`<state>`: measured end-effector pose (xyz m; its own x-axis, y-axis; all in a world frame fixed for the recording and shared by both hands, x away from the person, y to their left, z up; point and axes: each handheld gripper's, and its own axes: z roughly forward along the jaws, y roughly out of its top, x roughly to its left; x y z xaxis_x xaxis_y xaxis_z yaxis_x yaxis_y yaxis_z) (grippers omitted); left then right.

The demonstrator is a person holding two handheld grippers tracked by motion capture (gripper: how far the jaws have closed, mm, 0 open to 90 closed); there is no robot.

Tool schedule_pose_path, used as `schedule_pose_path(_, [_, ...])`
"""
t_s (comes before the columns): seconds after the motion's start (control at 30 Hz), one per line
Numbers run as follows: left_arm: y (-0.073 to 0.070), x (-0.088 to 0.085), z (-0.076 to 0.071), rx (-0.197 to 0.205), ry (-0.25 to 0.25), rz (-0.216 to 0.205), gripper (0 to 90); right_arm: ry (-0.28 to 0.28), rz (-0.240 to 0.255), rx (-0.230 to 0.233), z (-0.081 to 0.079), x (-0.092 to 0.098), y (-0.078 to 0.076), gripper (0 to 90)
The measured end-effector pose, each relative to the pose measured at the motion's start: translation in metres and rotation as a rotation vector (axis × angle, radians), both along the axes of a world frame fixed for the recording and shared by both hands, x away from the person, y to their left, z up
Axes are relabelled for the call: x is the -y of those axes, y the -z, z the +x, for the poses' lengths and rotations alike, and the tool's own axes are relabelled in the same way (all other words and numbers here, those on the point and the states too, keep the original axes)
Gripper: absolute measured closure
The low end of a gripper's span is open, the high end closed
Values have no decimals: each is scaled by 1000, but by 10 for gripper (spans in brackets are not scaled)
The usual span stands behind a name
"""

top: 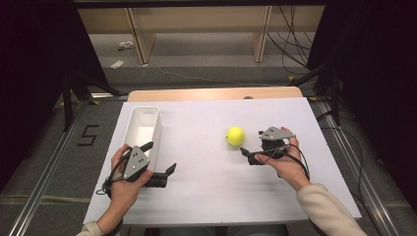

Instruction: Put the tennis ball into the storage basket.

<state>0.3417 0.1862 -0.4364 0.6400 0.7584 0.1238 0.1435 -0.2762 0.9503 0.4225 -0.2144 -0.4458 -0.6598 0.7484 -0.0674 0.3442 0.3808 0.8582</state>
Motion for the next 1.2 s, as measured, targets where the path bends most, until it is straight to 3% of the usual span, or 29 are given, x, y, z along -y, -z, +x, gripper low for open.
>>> schedule_pose_path(1.2, [0, 0, 0, 0, -2, -8, 0, 12, -5, -40, 38, -27, 12, 84])
